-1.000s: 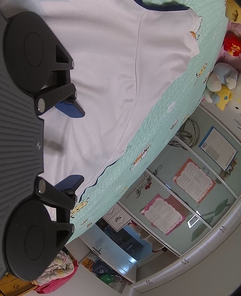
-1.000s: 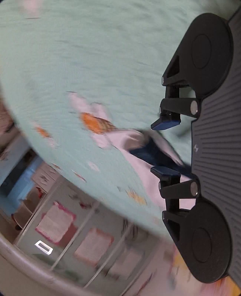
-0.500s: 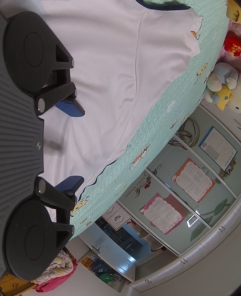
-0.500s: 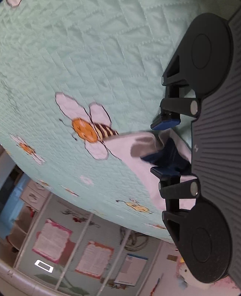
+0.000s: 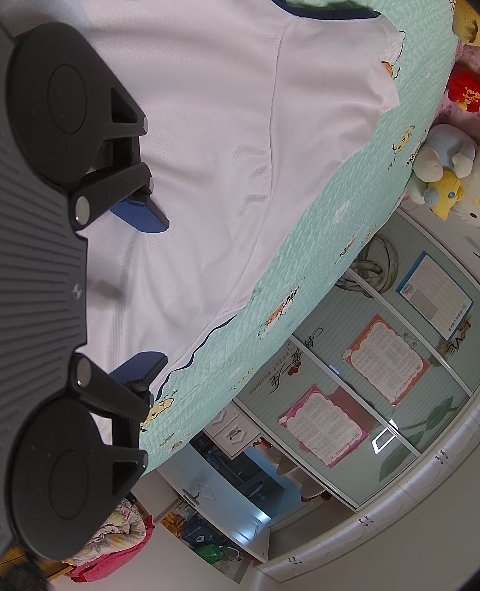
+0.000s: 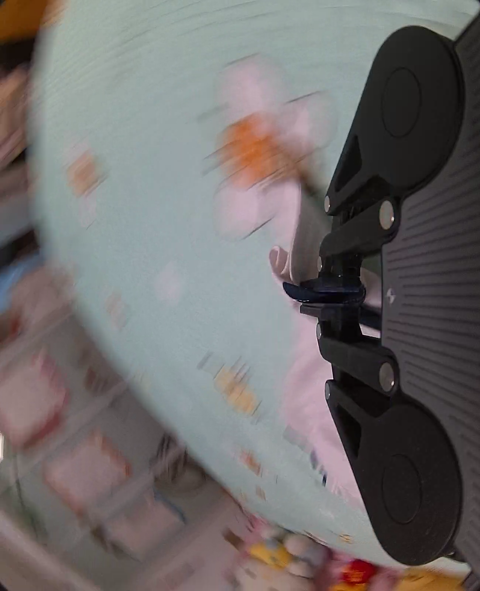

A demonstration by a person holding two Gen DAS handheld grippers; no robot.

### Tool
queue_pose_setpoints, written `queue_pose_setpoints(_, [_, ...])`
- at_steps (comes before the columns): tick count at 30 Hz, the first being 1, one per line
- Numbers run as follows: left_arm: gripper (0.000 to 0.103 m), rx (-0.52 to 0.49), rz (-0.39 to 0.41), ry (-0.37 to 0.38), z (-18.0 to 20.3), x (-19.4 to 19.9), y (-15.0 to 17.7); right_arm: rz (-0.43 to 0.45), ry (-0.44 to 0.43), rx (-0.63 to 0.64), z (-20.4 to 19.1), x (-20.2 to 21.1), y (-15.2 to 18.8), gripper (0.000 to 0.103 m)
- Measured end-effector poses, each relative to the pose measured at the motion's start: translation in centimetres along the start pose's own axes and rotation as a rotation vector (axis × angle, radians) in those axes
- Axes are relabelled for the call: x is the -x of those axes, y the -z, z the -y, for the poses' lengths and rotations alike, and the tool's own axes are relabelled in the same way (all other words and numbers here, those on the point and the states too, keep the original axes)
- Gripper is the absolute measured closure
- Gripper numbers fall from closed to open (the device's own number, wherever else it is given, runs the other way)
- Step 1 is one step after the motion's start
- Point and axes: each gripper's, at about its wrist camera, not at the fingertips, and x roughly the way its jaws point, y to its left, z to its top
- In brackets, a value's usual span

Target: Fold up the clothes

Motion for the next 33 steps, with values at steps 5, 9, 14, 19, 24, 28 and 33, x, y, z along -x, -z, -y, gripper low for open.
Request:
queue_pose_setpoints(5, [0.028,-0.001,0.000,0.000,-0.1,0.0,0.0,-0.037,0.005,0.132,0.6,2.3,1.0,0.100])
queue_pose_setpoints(9, [0.028,-0.002,0.000,-0.001,-0.1,0.0,0.0,-0.166,0.152,0.062,5.6,2.9,5.3,0.094])
queue_pose_setpoints(14, [0.028,-0.005,0.001,-0.002,-0.1,0.0,0.1,-0.089,0.200,-0.100,8.4,4.2,5.8,0.072])
queue_pose_setpoints(19, [0.027,-0.005,0.001,-0.002,0.0,0.0,0.2,-0.031,0.195,-0.105,8.8,0.9,3.5,0.049])
queue_pose_setpoints(24, [0.027,-0.005,0.002,-0.001,0.0,0.0,0.1,-0.031,0.185,-0.090,9.5,-3.1,2.9,0.046])
queue_pose_setpoints(28, [0.027,-0.005,0.002,-0.001,0.0,0.0,0.1,-0.081,0.057,-0.039,8.6,-4.1,3.1,0.103])
queue_pose_setpoints(33, [0.027,-0.007,0.003,-0.002,0.1,0.0,0.1,0.010,0.200,0.028,9.3,-4.4,1.3,0.103])
